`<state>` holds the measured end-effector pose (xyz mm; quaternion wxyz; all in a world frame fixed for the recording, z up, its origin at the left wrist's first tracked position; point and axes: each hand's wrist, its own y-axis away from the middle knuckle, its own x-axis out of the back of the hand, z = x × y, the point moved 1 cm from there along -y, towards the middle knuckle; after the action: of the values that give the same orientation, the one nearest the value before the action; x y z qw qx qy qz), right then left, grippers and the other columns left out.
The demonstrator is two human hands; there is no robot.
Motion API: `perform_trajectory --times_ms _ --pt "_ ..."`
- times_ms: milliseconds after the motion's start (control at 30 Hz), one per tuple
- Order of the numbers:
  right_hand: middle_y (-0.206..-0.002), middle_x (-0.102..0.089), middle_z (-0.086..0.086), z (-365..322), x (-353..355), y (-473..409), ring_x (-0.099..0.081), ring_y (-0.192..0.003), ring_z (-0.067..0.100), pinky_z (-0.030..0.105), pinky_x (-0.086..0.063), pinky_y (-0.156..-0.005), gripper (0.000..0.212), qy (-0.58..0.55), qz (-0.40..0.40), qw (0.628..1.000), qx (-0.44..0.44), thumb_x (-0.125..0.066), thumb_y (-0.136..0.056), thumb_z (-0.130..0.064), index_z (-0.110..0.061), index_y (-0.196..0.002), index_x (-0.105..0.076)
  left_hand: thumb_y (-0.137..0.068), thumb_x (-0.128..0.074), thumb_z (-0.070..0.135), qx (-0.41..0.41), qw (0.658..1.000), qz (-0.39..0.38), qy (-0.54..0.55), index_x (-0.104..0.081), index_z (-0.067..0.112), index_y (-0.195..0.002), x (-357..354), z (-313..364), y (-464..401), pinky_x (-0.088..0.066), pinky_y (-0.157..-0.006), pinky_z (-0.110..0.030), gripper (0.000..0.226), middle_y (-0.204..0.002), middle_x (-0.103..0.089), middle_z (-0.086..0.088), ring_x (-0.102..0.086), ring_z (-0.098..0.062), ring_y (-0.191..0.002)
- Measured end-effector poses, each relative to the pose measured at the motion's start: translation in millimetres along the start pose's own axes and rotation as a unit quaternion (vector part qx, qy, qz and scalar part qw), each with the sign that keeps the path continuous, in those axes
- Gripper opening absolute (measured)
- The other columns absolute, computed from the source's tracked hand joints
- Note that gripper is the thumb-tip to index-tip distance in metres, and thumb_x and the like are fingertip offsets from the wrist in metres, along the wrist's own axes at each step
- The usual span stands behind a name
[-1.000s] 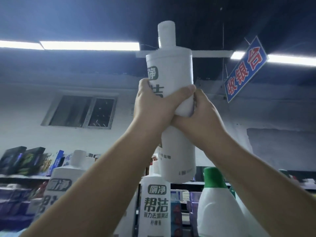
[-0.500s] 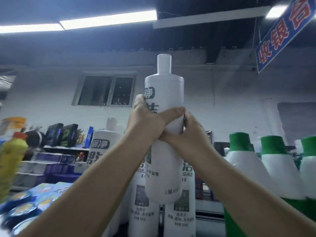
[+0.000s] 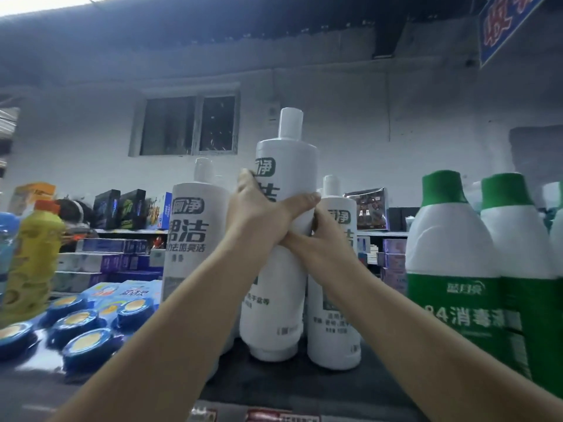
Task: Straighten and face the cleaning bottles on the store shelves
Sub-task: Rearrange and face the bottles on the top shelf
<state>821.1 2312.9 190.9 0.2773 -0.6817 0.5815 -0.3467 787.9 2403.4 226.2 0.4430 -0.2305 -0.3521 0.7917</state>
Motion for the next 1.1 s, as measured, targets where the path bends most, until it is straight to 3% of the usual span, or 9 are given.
perform_trajectory --times_ms 167,500,667,733,867,1000,1100 --pt "-0.096 -0.073 0.0 14 -8 7 -0.071 -0.086 0.017 0.041 -0.058 -0.078 0.054 -0.043 0.015 0.999 -0.011 -0.076 -0.055 -0.039 -0.022 -0.105 -0.062 -0.055 -0.084 0.039 0.019 1.0 0.0 -0.008 -0.048 0.019 -0.105 0 -13 3 -0.053 -0.085 -0.042 0.065 -0.102 -0.058 -0.002 -0.059 -0.022 -0.094" --pt "-0.096 -0.072 0.001 34 -12 22 -0.07 -0.085 0.012 0.026 -0.057 -0.07 0.029 -0.046 0.0 0.999 -0.024 -0.072 -0.075 -0.018 -0.017 -0.102 -0.062 -0.062 -0.079 0.045 0.041 0.997 -0.032 -0.055 -0.035 0.014 -0.122 -2 -36 14 -0.048 -0.093 -0.046 0.08 -0.119 -0.052 -0.008 -0.053 -0.03 -0.11" --pt "-0.106 -0.068 0.0 38 -14 22 -0.068 -0.093 0.011 0.03 -0.058 -0.077 0.05 -0.052 -0.011 0.998 -0.017 -0.074 -0.073 -0.023 -0.015 -0.117 -0.052 -0.065 -0.077 0.043 0.027 0.999 -0.017 -0.039 -0.034 0.011 -0.129 1 -38 17 -0.047 -0.095 -0.042 0.084 -0.123 -0.052 -0.008 -0.053 -0.028 -0.112" --pt "-0.102 -0.067 0.0 39 -15 24 -0.068 -0.089 0.008 0.021 -0.056 -0.069 0.052 -0.059 -0.012 0.998 -0.025 -0.076 -0.072 -0.022 -0.012 -0.116 -0.049 -0.069 -0.074 0.044 0.012 0.999 -0.016 -0.045 -0.031 0.011 -0.131 2 -39 19 -0.047 -0.087 -0.032 0.082 -0.121 -0.052 -0.004 -0.054 -0.023 -0.107" --pt "-0.099 -0.062 -0.005 39 -13 31 -0.062 -0.086 0.003 0.011 -0.047 -0.058 0.046 -0.003 0.011 1.0 -0.009 -0.076 -0.068 -0.027 -0.019 -0.105 -0.051 -0.077 -0.064 0.043 -0.004 0.998 -0.025 -0.052 -0.029 0.017 -0.128 4 -45 29 -0.034 -0.055 -0.016 0.067 -0.113 -0.049 0.001 -0.049 -0.015 -0.089" --pt "-0.11 -0.056 -0.005 40 -16 33 -0.055 -0.1 0.008 0.016 -0.047 -0.073 0.056 0.072 0.027 0.997 0.006 -0.077 -0.065 -0.026 -0.021 -0.113 -0.049 -0.078 -0.063 0.038 -0.008 0.998 -0.005 -0.066 -0.03 0.016 -0.13 3 -55 36 -0.039 -0.074 -0.024 0.065 -0.123 -0.05 -0.003 -0.052 -0.018 -0.102" --pt "-0.109 -0.053 -0.01 38 -19 35 -0.053 -0.098 0.002 0.008 -0.044 -0.072 0.064 0.08 0.031 0.996 0.006 -0.076 -0.066 -0.025 -0.021 -0.122 -0.045 -0.079 -0.066 0.038 -0.025 0.996 0.014 -0.087 -0.026 0.013 -0.136 5 -56 36 -0.04 -0.085 -0.024 0.074 -0.132 -0.046 -0.005 -0.05 -0.02 -0.115"
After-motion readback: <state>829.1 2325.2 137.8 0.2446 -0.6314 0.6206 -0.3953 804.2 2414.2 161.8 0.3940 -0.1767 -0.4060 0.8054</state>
